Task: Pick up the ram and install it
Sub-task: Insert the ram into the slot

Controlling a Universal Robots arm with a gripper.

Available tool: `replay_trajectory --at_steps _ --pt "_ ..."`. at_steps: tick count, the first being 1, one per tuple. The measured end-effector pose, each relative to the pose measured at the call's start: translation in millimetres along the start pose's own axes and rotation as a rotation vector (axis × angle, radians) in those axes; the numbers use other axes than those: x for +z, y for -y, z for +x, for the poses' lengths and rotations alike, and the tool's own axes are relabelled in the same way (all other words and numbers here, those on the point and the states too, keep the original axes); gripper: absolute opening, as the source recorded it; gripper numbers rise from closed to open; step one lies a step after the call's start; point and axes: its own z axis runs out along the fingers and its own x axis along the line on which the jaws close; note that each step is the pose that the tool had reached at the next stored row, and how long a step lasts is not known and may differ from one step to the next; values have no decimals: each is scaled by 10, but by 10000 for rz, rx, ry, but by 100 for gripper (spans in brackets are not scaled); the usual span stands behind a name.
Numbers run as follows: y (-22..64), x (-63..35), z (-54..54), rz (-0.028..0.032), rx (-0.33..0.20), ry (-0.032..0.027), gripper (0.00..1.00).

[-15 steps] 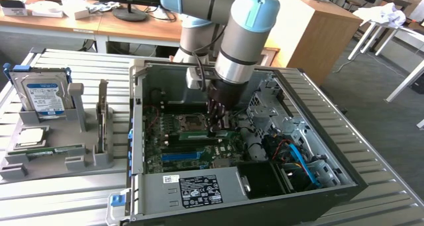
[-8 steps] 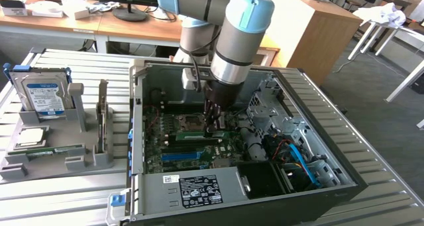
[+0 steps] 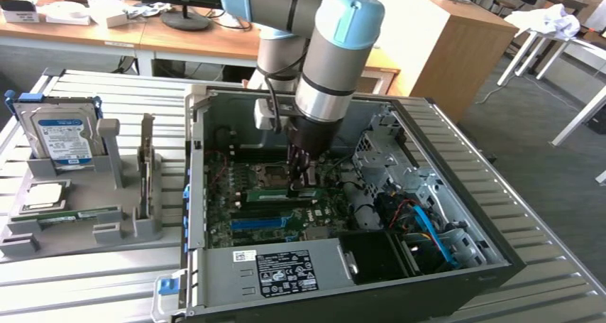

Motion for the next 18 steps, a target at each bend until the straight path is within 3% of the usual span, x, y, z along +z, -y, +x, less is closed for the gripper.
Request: replay_trajectory --at_steps 18 --pt "-24 116 -98 1 -40 -1 13"
